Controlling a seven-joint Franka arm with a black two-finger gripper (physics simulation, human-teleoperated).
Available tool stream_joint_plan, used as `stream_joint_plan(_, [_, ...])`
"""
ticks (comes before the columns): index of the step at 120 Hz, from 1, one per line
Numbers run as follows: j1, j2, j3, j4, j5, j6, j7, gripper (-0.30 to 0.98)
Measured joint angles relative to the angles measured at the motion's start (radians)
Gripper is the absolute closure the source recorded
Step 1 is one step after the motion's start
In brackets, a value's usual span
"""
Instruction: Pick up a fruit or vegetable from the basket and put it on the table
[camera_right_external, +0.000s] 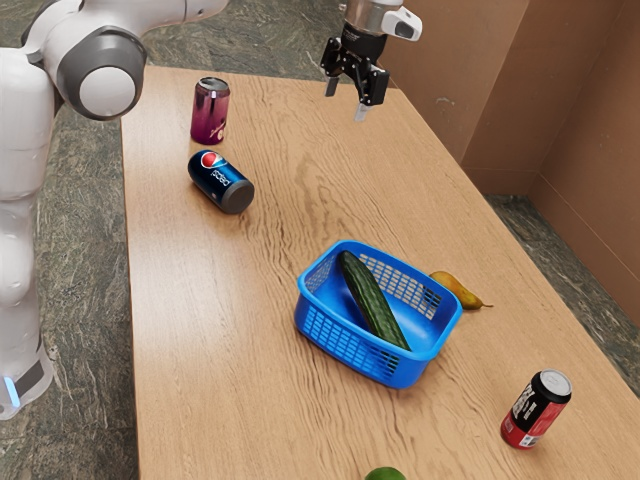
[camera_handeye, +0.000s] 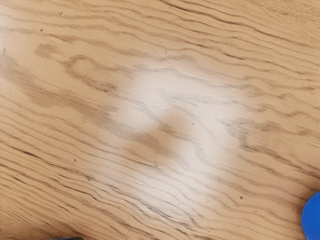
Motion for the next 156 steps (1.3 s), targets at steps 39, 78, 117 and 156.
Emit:
stream_joint_plan(39, [-0.015, -0.066, -0.014, 0.129, 0.018, 0.004, 0.010, 0.00])
stream_joint_plan(78, [-0.192, -0.020, -0.011, 0.002, -0.006, 0.009, -0.012, 0.00])
stream_joint_plan(117, [-0.510, -0.067, -0.007, -0.215, -0.019, 0.030, -0.280, 0.00])
stream_joint_plan(156, [-0.598, -0.226, 0.011, -0.457, 0.140, 0.207, -0.290, 0.00])
